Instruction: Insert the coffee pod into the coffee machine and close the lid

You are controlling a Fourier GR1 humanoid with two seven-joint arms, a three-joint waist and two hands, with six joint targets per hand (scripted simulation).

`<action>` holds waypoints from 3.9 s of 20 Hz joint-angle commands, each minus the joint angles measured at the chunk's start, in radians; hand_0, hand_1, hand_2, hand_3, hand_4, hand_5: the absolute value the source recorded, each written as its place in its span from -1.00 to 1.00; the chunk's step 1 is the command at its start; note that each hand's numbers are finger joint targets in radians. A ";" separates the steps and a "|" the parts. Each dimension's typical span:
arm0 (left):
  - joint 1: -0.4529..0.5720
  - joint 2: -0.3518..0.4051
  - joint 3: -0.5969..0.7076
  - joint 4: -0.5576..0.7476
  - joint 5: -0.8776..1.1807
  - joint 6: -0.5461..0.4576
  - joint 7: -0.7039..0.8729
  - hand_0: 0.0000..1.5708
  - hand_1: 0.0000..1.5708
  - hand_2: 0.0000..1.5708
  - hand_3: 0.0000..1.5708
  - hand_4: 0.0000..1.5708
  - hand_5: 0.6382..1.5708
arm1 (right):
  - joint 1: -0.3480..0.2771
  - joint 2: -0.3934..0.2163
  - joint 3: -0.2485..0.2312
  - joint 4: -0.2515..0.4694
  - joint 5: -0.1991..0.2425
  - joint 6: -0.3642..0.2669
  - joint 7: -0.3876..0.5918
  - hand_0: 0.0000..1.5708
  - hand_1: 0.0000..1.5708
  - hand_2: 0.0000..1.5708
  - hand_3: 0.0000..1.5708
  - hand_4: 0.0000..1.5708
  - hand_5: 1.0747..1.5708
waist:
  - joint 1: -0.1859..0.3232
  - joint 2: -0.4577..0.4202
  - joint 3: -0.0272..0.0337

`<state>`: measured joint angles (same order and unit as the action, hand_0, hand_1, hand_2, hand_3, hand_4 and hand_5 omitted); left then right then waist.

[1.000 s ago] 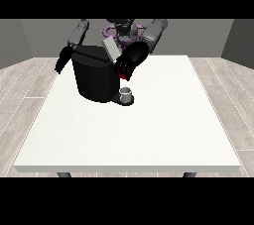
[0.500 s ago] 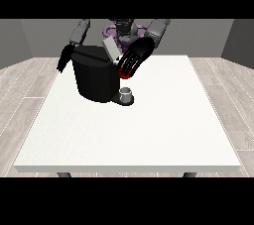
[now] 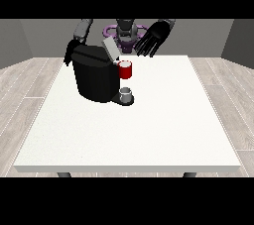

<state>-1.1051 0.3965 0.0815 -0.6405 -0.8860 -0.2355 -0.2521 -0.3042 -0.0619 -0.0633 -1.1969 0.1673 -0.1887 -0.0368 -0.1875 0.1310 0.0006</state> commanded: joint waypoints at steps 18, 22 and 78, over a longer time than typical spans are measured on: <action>0.558 -0.371 0.304 0.019 0.466 -0.047 -0.083 -1.00 -1.00 -1.00 -1.00 -0.50 1.00 | 0.093 -0.054 0.039 -0.152 -0.069 0.165 0.057 -1.00 -1.00 -1.00 -1.00 -0.80 1.00 | 0.282 -0.458 -0.0006; 0.571 -0.395 0.257 -0.095 0.510 -0.093 -0.075 -1.00 -1.00 -1.00 -1.00 -0.49 1.00 | 0.041 -0.118 -0.039 -0.081 -0.085 0.178 0.000 -1.00 -1.00 -1.00 -1.00 -0.90 1.00 | 0.372 -0.390 0.0000; 0.822 -0.316 0.028 -0.745 0.766 -0.027 0.159 -1.00 -1.00 -1.00 -1.00 -0.54 1.00 | -0.572 -0.074 0.033 0.191 -0.071 0.167 0.121 -1.00 -1.00 -1.00 -1.00 -1.00 1.00 | 0.439 -0.042 -0.0008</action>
<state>-0.2736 0.0811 0.1196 -1.3893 -0.1213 -0.2529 -0.0949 -0.8320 -0.2084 -0.1053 -0.9705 0.0611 -0.0260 0.1624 0.2053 0.0901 0.0119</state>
